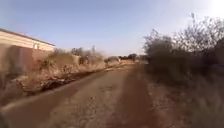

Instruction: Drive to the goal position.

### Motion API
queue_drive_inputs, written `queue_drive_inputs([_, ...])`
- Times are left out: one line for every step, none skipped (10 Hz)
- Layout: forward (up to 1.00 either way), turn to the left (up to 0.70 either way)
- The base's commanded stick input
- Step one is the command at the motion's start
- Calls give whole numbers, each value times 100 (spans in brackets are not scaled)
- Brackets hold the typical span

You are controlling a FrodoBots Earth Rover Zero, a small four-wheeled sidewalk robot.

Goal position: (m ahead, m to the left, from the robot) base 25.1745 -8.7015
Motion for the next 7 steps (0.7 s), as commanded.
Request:
queue_drive_inputs([70, 0])
queue_drive_inputs([70, 0])
queue_drive_inputs([70, 0])
queue_drive_inputs([70, 0])
queue_drive_inputs([70, 0])
queue_drive_inputs([70, 0])
queue_drive_inputs([70, 0])
